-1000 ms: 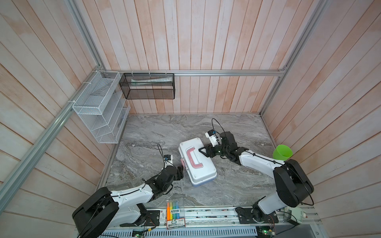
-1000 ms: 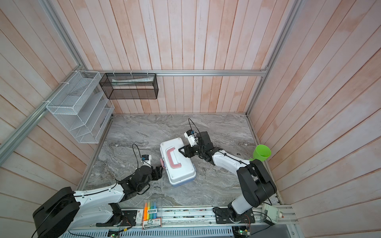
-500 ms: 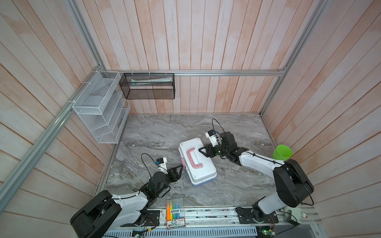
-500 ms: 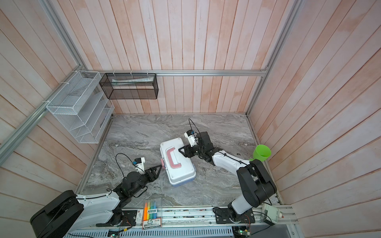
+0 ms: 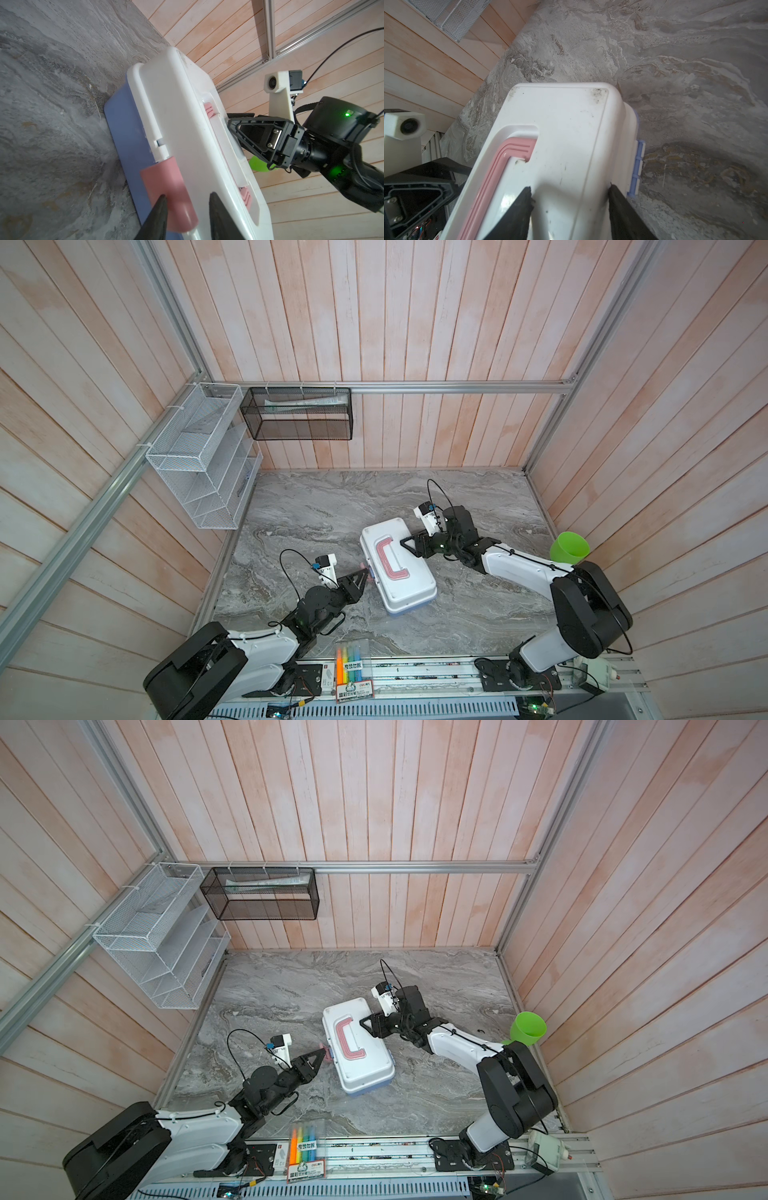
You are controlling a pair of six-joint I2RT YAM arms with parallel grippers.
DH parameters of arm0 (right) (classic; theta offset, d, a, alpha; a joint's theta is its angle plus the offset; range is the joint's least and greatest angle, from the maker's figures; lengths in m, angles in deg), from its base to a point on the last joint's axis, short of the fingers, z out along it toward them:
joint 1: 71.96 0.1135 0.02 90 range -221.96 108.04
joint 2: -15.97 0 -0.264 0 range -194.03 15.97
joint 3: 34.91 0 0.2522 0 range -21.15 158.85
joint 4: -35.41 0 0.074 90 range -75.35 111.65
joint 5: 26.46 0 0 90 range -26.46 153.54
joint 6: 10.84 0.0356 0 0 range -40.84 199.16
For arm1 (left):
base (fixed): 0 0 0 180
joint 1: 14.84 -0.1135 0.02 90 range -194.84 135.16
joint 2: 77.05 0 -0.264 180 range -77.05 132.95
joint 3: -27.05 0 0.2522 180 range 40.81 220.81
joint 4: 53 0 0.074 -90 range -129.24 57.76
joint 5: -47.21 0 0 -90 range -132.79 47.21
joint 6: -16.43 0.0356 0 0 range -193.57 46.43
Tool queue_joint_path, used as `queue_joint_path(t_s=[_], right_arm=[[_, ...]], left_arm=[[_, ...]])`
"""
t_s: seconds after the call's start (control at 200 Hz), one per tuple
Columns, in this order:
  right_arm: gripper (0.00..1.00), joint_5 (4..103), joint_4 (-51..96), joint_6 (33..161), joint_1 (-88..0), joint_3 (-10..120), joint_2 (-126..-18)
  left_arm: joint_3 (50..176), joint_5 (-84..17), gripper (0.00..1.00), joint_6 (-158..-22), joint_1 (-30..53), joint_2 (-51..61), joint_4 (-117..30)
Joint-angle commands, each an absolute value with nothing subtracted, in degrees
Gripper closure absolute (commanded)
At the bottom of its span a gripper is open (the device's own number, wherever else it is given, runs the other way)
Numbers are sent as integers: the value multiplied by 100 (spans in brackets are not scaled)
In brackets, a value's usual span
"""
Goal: Pack the tool kit
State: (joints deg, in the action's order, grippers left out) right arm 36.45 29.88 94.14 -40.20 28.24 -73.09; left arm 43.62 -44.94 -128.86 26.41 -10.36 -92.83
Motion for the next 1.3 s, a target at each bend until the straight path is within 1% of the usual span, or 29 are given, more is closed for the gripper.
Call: queue_joint_path(t_s=[0.0, 0.115, 0.205, 0.38, 0.48, 0.75, 1.291], right_arm=[[44, 3356, 2394, 9394, -3751, 2588, -7599], [44, 3377, 2411, 9401, -3751, 2561, -7583], [44, 3369, 2411, 9409, -3742, 2575, -7607], [44, 3362, 2429, 9410, -3732, 2579, -7617], [44, 3356, 2420, 9419, -3733, 2592, -7619], [45, 3390, 2402, 9424, -3734, 2561, -7591], [45, 3393, 2393, 9420, -3733, 2544, -7613]], left_arm=[[4354, -4402, 66, -12859, 2621, -1063, -9399], [4340, -4411, 66, -12838, 2622, -1206, -9283], [4352, -4423, 70, -12782, 2620, -1282, -9167], [4353, -4424, 73, -12745, 2621, -1274, -9042], [4362, -4411, 76, -12736, 2625, -1246, -9015], [4489, -4380, 80, -12644, 2620, -1139, -8886], [4708, -4227, 82, -12569, 2620, -833, -8934]])
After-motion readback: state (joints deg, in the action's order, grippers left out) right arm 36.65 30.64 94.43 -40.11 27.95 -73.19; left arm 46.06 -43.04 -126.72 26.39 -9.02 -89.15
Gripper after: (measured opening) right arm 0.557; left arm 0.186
